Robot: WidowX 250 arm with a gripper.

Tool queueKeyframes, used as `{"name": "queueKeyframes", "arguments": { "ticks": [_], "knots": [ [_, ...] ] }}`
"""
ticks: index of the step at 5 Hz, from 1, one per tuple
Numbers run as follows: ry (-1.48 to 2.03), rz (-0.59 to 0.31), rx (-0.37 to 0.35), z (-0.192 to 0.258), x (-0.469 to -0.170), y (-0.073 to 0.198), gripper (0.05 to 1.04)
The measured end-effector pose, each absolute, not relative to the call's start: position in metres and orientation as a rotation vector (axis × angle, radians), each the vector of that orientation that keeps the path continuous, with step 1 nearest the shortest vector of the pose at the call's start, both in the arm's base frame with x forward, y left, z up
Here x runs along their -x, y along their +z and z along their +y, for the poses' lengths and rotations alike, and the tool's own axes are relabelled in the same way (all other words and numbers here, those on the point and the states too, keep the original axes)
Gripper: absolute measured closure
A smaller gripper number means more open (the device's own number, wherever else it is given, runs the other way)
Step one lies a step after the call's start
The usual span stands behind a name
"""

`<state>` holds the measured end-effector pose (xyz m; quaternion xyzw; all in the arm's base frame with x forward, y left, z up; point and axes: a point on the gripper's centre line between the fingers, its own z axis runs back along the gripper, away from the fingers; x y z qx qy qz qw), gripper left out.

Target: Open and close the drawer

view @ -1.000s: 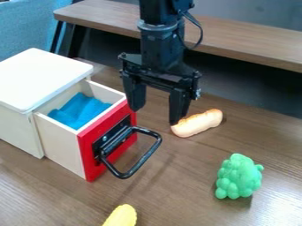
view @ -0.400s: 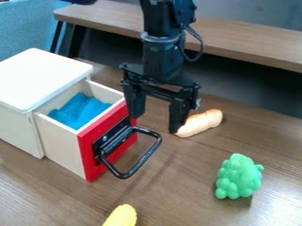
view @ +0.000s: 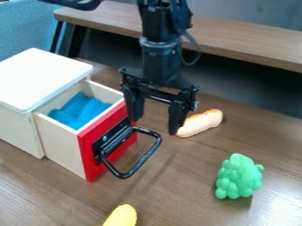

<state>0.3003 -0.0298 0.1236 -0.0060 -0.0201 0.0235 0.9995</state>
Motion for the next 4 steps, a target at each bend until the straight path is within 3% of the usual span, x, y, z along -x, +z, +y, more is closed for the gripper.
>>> {"name": "queueKeyframes", "arguments": {
  "ticks": [4],
  "knots": [
    [0.072, -0.031, -0.016, 0.002, -0.294, 0.090, 0.084]
  ]
}}
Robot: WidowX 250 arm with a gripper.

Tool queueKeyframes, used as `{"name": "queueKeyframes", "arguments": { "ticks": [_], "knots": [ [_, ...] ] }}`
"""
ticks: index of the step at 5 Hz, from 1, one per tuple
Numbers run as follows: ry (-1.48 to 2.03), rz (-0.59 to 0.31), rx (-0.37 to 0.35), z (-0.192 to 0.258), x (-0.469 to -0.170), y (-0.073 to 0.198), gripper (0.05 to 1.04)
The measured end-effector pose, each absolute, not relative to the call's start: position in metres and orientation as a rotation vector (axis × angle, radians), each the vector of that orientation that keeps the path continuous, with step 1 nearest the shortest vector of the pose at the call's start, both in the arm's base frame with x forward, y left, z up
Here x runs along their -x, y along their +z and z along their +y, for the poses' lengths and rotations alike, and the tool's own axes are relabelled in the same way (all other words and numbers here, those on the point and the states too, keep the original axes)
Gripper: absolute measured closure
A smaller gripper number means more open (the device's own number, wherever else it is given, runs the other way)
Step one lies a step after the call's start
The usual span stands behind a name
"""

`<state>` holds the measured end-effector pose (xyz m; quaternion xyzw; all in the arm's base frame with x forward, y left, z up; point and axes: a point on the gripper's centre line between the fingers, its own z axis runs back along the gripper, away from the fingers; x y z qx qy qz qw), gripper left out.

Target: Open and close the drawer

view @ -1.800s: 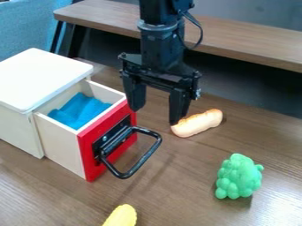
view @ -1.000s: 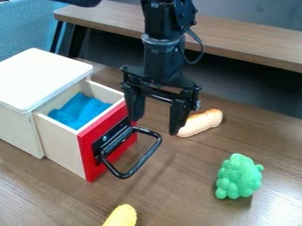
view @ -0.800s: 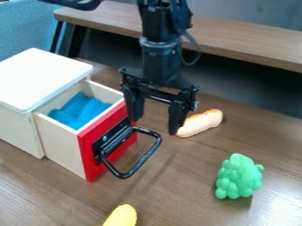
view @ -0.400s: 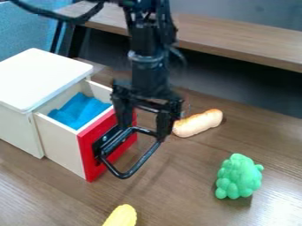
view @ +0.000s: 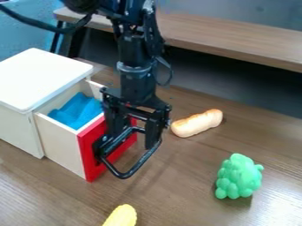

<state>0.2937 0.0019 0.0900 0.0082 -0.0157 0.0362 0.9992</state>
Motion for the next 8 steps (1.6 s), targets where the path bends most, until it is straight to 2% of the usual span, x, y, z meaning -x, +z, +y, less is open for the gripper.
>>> {"name": "queueKeyframes", "arguments": {
  "ticks": [2, 8],
  "knots": [
    [0.084, -0.024, -0.090, 0.025, -0.291, 0.089, 0.084],
    [0.165, -0.043, -0.221, 0.084, -0.293, 0.092, 0.084]
  ]
}}
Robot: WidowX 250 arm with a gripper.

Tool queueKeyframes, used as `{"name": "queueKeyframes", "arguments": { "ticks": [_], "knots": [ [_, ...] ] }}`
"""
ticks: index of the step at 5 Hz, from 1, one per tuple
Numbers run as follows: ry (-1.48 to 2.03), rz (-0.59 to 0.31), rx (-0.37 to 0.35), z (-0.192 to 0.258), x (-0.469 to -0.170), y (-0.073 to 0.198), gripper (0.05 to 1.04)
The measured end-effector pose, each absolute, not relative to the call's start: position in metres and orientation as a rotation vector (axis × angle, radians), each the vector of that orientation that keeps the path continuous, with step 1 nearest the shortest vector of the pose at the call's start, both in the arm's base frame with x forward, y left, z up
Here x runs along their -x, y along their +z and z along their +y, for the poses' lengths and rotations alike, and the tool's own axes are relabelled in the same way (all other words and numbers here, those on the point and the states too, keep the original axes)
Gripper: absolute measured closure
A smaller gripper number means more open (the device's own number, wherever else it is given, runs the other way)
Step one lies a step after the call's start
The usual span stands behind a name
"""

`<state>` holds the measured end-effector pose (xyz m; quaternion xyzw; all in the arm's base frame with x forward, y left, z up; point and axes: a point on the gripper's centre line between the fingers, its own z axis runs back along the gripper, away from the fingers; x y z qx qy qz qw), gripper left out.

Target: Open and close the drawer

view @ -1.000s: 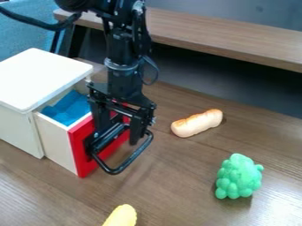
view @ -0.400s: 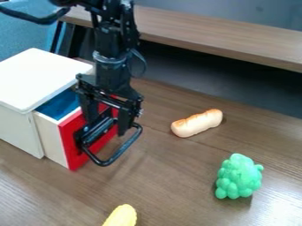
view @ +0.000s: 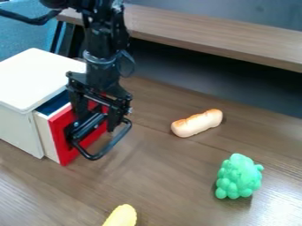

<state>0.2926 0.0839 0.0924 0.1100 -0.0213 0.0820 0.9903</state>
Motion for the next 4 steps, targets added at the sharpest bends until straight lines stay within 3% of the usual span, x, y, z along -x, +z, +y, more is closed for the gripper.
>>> {"name": "queueKeyframes", "arguments": {
  "ticks": [2, 4],
  "knots": [
    [0.237, -0.005, -0.292, 0.118, -0.284, 0.086, 0.084],
    [0.251, -0.004, -0.291, 0.121, -0.283, 0.086, 0.084]
  ]
}}
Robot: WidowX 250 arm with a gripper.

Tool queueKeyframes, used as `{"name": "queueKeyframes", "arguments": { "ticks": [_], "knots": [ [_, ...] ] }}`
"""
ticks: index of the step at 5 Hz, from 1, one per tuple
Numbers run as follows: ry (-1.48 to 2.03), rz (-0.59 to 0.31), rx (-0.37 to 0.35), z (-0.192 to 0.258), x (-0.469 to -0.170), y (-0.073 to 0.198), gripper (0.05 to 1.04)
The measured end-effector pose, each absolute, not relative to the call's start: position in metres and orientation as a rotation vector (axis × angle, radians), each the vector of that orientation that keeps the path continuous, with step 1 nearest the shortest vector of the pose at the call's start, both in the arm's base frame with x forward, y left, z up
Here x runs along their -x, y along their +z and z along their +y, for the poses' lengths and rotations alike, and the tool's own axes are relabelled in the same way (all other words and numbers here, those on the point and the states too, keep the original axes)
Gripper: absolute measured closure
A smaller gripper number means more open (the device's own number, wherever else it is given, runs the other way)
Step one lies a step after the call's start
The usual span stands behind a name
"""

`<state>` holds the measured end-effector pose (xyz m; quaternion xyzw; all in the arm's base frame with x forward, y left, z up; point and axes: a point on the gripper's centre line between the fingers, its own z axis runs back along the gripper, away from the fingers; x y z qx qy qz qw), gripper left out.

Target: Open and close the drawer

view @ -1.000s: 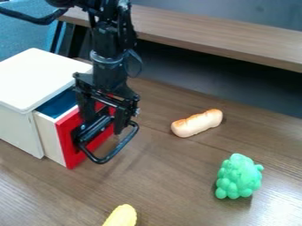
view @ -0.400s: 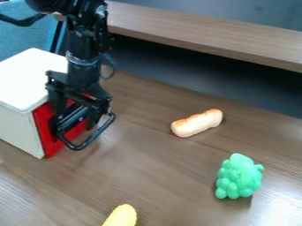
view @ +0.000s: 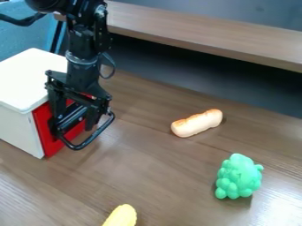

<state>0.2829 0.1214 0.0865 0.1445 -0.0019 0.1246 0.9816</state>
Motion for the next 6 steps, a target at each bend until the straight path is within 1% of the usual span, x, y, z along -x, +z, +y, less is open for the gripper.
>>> {"name": "queueKeyframes", "arguments": {
  "ticks": [1, 2, 3, 4, 6],
  "knots": [
    [0.249, -0.004, -0.276, 0.119, -0.284, 0.085, 0.084],
    [0.216, -0.003, -0.231, 0.108, -0.286, 0.083, 0.084],
    [0.191, 0.017, -0.156, 0.087, -0.286, 0.081, 0.084],
    [0.168, 0.000, -0.084, 0.065, -0.286, 0.093, 0.084],
    [0.098, -0.015, -0.027, 0.022, -0.284, 0.112, 0.084]
  ]
}}
